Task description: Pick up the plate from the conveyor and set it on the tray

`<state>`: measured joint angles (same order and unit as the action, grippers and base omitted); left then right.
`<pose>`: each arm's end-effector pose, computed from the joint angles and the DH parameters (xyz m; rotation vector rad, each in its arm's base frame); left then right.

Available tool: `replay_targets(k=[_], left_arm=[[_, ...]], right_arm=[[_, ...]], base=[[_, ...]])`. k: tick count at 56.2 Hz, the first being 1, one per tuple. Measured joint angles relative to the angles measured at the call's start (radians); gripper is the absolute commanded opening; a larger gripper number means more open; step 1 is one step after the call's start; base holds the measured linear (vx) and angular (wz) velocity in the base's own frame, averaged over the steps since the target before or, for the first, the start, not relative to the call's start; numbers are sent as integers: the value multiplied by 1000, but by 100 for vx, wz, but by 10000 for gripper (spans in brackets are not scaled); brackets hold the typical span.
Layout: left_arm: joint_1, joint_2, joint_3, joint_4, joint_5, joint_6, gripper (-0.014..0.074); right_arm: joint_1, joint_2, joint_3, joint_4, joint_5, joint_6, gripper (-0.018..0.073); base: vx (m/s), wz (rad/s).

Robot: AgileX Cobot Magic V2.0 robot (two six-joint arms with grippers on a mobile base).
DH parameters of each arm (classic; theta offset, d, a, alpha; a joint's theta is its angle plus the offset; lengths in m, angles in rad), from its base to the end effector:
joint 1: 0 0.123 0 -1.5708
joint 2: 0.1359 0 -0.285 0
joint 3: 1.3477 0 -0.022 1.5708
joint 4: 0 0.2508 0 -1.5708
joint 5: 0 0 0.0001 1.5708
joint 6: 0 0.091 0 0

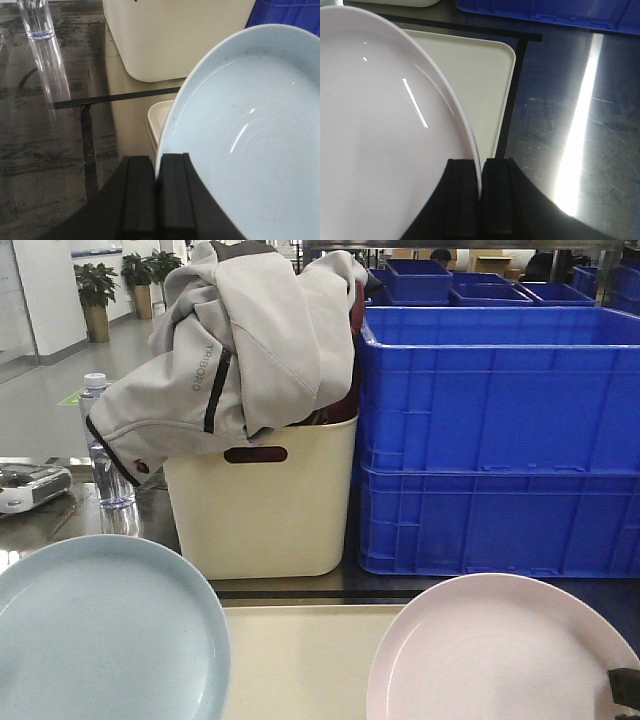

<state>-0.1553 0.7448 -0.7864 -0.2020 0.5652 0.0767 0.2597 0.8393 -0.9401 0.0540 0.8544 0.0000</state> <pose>0.1435 -0.0324 0.3592 0.1303 2.0011 -0.2679 0.1477 0.0431 0.3712 -0.2731 2.2271 0.2056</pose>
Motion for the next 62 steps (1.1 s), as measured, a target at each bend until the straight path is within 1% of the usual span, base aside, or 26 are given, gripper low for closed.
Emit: replay_targets(k=[15, 23, 27, 32, 37, 41, 45, 48, 50, 51, 52, 57, 62], left_arm=[[0, 0, 0, 0, 0, 0, 3], [0, 0, 0, 0, 0, 0, 3], [0, 0, 0, -1, 0, 0, 3], [0, 6, 0, -19, -1, 0, 3], [0, 30, 0, -60, -17, 0, 3], [0, 76, 0, -109, -42, 13, 3], [0, 147, -6, -182, -58, 60, 3], [-9, 224, -18, -269, -70, 127, 3], [-17, 261, -26, -311, -78, 164, 3], [-27, 299, -36, -355, -83, 192, 3], [-31, 309, -39, -365, -87, 212, 3], [-75, 437, -81, -507, -105, 339, 3], [-113, 545, -139, -614, -121, 434, 3]], right_arm=[[0, 0, 0, 0, 0, 0, -9], [0, 0, 0, 3, -27, 0, -9], [0, 0, 0, 20, -44, 0, -9], [0, 0, 0, 46, -64, 0, -9], [0, -2, -1, 61, -94, 25, -9], [0, -8, -13, 66, -124, 54, -9], [0, -18, -38, 69, -149, 79, -9], [0, -23, -64, 70, -160, 87, -9], [0, -24, -79, 72, -166, 88, -9], [0, -26, -86, 74, -167, 90, -9], [0, -26, -91, 75, -167, 91, -9], [0, -26, -109, 77, -166, 94, -9], [0, -26, -112, 79, -166, 95, -9]], base=[[0, 0], [0, 0], [0, 0], [0, 0], [0, 0], [0, 0], [0, 0], [0, 0], [0, 0], [0, 0], [0, 0], [0, 0], [0, 0]])
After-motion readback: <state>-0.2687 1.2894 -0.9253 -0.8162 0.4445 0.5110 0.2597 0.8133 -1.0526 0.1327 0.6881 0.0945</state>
